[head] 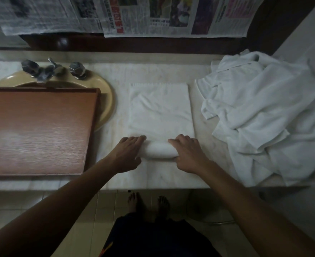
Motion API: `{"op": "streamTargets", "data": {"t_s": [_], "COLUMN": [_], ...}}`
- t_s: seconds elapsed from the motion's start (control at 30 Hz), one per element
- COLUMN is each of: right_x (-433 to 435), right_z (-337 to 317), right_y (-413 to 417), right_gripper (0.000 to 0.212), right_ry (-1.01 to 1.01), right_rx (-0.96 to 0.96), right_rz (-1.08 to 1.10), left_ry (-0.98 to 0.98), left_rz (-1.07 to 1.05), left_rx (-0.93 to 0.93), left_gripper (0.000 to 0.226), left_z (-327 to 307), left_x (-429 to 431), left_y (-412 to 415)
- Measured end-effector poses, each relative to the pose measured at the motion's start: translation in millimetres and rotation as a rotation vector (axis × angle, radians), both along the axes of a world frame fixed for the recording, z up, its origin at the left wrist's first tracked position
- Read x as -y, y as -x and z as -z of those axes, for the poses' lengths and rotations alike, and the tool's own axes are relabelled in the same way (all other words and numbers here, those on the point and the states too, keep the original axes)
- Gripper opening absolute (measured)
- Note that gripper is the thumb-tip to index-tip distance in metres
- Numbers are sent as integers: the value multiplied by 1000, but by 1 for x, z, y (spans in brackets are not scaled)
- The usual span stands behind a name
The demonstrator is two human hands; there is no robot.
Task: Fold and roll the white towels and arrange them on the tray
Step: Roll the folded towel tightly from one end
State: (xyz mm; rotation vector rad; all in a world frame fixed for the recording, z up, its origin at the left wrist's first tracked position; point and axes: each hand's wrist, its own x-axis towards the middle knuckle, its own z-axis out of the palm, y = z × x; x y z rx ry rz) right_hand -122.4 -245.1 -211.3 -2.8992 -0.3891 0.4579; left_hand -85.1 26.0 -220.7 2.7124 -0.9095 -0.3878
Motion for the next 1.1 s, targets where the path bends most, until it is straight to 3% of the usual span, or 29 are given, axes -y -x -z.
{"op": "streamTargets", "data": {"t_s": [0.13, 0.33, 0.57, 0.7, 0.77, 0.87, 0.97, 1.1], "right_x": [10, 23, -3, -23, -24, -22, -17, -10], "right_z": [-9, -4, -2, 7, 10, 11, 11, 7], "right_y": [19, 27, 46, 59, 55, 42, 31, 9], "right_gripper": [64, 54, 48, 62, 69, 79, 82, 82], "right_ry": [-129, -226, -74, -29, 21, 48, 74, 84], "right_rx": [-75, -85, 226, 256, 238, 222, 205, 190], "right_rz": [41, 33, 79, 62, 48, 34, 5, -49], "left_ry": [165, 282, 147, 217, 150, 69, 57, 2], "left_rz": [7, -135, -309, -493, -515, -309, -133, -121], "left_rx": [-85, -205, -342, -428, -283, 63, 115, 77], "left_gripper": [50, 52, 83, 65, 58, 62, 61, 67], "left_z": [1, 9, -3, -8, -12, -18, -11, -1], "left_x": [-15, -23, -17, -9, -1, 19, 34, 27], "left_y": [22, 28, 9, 4, 12, 27, 28, 12]}}
